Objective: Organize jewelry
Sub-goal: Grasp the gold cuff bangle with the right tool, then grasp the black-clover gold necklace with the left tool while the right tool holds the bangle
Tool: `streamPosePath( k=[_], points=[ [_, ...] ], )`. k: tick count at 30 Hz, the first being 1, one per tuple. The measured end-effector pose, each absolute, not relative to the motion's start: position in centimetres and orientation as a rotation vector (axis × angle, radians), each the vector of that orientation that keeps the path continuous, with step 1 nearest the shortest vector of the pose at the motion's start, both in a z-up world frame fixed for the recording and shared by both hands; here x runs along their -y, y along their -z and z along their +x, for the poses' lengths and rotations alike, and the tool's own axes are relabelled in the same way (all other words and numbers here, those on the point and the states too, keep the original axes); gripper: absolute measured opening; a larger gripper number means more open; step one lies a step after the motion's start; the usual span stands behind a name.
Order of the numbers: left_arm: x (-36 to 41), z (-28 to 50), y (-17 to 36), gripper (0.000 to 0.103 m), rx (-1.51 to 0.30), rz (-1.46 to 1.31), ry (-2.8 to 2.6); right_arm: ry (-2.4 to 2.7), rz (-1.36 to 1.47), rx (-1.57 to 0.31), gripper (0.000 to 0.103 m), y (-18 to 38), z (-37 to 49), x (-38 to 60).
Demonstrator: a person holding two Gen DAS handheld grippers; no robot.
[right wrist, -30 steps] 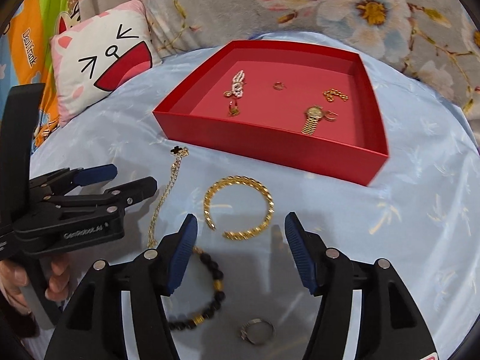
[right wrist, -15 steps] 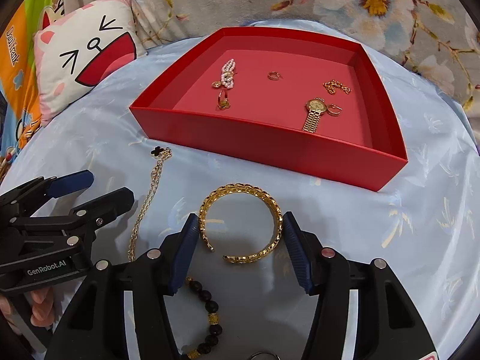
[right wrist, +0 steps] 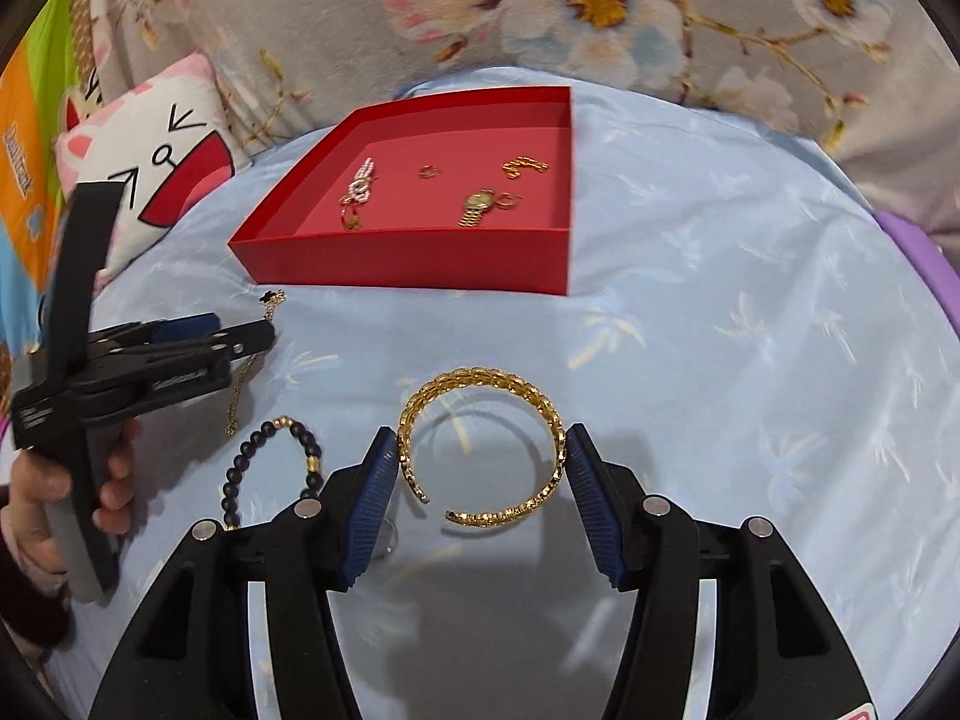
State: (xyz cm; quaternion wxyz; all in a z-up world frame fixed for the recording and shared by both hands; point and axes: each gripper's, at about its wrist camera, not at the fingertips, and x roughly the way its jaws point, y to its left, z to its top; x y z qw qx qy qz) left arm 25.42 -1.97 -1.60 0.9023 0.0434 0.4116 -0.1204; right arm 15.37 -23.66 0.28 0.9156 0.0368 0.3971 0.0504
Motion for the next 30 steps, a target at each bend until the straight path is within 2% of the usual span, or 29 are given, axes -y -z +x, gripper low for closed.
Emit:
streamPosePath(
  k=[5,8,10,12,20,30],
  points=[
    [3.5,26.4,1.6,0.047,-0.847,0.126,0.204,-0.106,0.101,-0.807,0.056,-0.2,15.0,24.3],
    [4.0,26.2,1.6,0.032,-0.84,0.144,0.211,-0.11,0.088,-0.802,0.056,-0.1,14.8,24.1],
    [4.5,25.9,1.6,0.013,-0.834,0.162,0.221,-0.116,0.088,-0.804,0.056,-0.1,14.8,24.0],
    [4.6,25.8,1.5,0.005,-0.833,0.165,0.229,-0.119,0.091,-0.802,0.056,-0.2,14.7,24.1],
    [3.1,25.1,0.4,0.005,-0.841,0.081,0.302,-0.122,0.095,-0.777,0.056,-0.8,14.3,24.1],
    [0.4,21.9,-6.8,0.005,-0.698,0.046,0.347,-0.135,0.081,-0.728,0.056,-2.7,13.6,23.8]
  ],
)
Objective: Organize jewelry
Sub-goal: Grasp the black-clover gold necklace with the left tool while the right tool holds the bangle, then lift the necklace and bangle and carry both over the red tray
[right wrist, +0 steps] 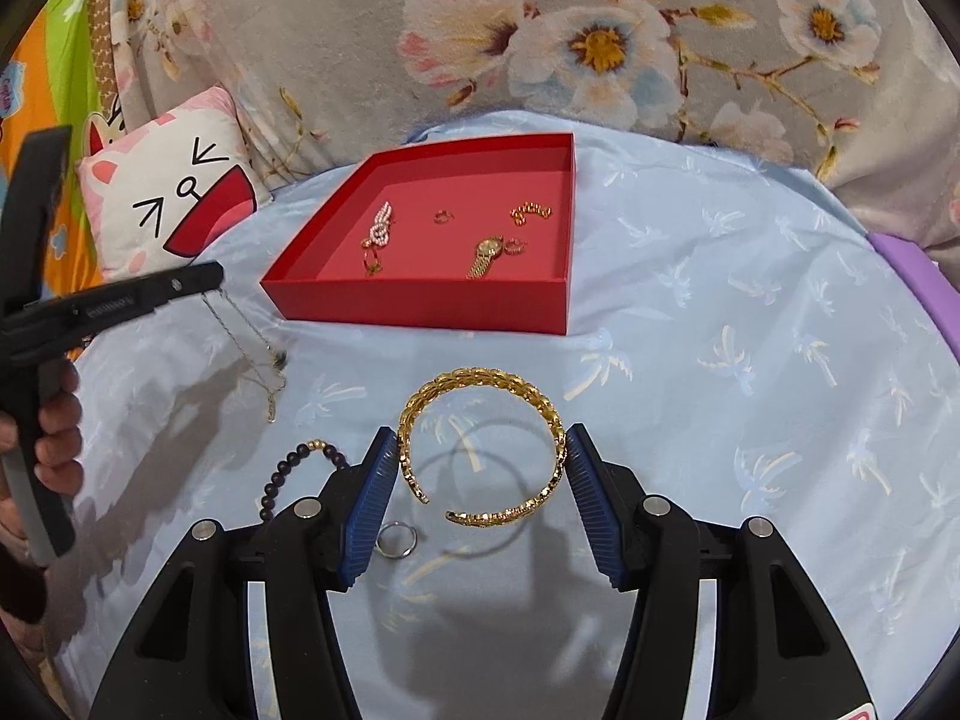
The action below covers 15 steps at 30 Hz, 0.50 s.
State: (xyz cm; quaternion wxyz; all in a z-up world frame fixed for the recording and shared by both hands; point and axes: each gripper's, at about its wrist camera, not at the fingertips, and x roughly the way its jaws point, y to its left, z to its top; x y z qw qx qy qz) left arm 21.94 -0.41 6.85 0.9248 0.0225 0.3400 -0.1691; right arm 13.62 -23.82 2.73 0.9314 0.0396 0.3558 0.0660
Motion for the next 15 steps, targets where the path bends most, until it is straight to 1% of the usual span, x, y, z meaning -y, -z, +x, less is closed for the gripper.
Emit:
streamPosePath(
  k=[6,15],
  points=[
    [-0.2,21.9,-11.2,0.005,-0.625,0.032,0.362,-0.174,0.085,-0.699,0.056,-5.5,14.5,24.0],
    [1.8,24.4,-17.9,0.005,-0.5,0.045,0.377,-0.191,0.051,-0.665,0.056,-10.0,20.6,23.8]
  ],
)
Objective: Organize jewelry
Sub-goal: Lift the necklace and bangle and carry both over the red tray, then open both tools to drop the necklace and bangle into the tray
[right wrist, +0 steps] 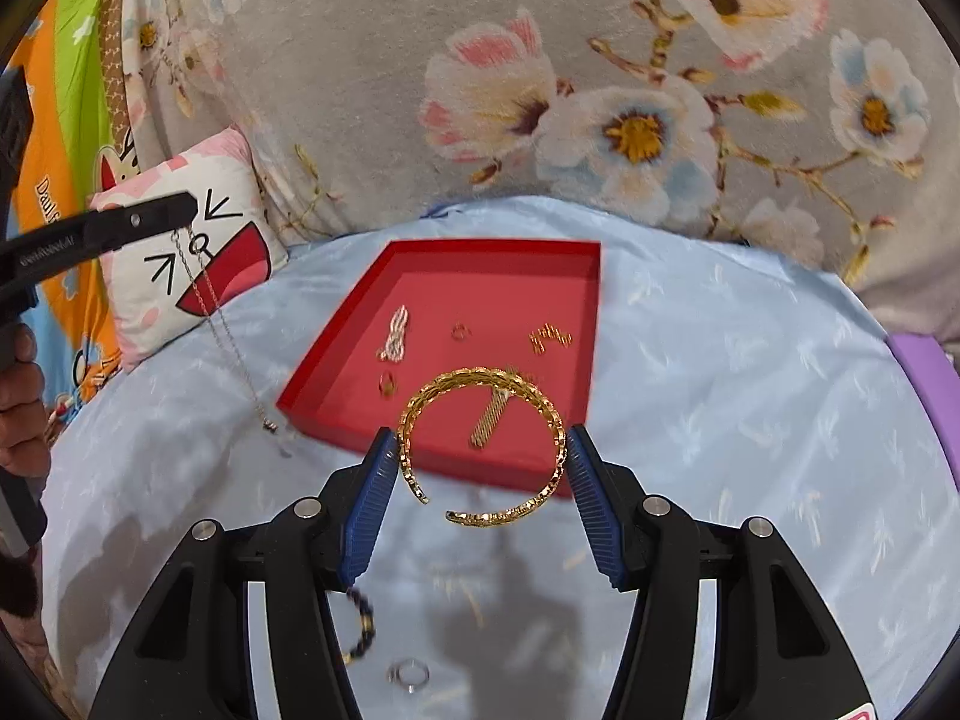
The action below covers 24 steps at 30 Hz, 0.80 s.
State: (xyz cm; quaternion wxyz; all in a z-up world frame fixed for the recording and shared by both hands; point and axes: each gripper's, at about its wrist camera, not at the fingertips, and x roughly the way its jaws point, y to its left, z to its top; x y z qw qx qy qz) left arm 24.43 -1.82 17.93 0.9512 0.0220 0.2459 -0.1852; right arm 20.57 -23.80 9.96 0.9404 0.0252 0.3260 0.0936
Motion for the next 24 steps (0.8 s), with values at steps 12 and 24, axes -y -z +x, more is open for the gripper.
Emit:
streamPosePath(
  k=[12,24],
  points=[
    [6.7,35.1,-17.7,0.005,-0.522,0.016,0.363,-0.159,0.12,-0.769,0.056,-8.6,34.2,24.2],
    [8.5,42.2,-11.5,0.006,-0.645,0.024,0.301,-0.165,0.128,-0.905,0.057,-4.8,41.9,22.8]
  ],
)
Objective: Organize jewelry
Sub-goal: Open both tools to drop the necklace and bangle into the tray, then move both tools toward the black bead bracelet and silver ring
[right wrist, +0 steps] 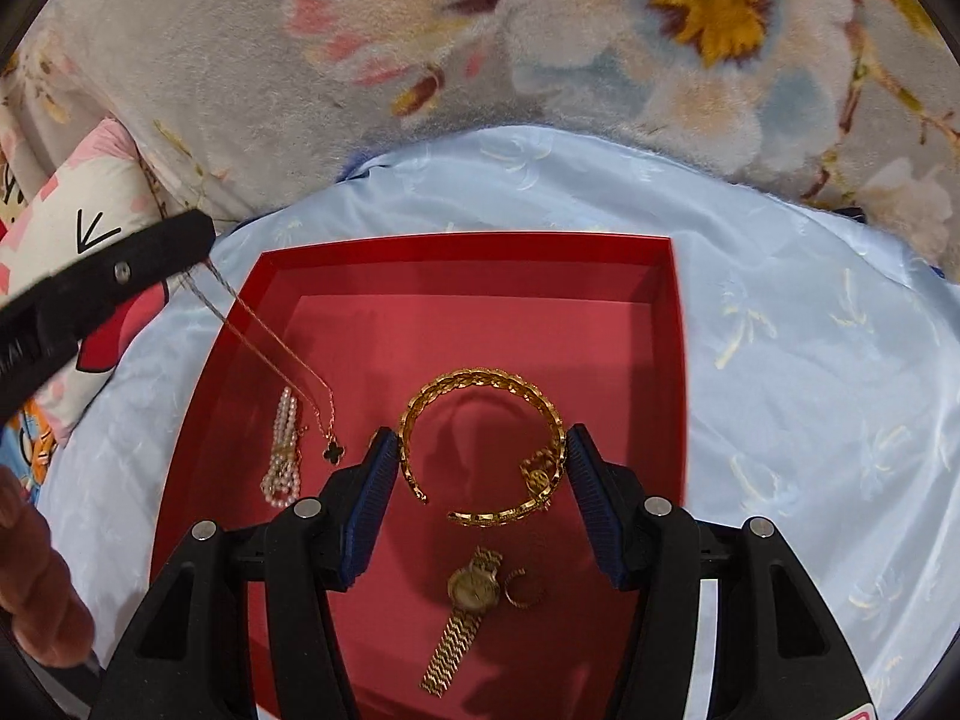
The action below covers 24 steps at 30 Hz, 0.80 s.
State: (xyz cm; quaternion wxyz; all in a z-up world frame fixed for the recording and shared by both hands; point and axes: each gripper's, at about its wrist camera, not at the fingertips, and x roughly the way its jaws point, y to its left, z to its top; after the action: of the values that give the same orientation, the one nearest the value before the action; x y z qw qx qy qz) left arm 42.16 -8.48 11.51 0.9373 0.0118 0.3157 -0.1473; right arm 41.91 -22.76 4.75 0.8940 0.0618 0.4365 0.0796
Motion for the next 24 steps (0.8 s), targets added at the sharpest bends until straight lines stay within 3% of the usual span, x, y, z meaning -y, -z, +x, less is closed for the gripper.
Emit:
streamPosePath(
  k=[2,4,11,15,24],
  points=[
    [8.0,42.5,-11.1,0.017,-0.647,0.004,0.268,-0.153,0.138,-0.9,0.059,-4.7,42.5,22.8],
    [7.3,42.6,-10.9,0.045,-0.648,-0.023,0.243,-0.153,0.151,-0.882,0.061,-4.9,42.5,23.0],
    [4.5,39.0,-12.1,0.046,-0.59,-0.006,0.209,-0.153,0.146,-0.781,0.061,-7.3,37.5,24.6],
    [3.0,34.9,-12.1,0.059,-0.585,0.02,0.234,-0.151,0.103,-0.729,0.061,-8.4,32.0,25.5],
    [1.5,24.3,-7.0,0.061,-0.685,0.088,0.344,-0.13,0.067,-0.716,0.061,-6.8,18.8,26.9]
  ],
)
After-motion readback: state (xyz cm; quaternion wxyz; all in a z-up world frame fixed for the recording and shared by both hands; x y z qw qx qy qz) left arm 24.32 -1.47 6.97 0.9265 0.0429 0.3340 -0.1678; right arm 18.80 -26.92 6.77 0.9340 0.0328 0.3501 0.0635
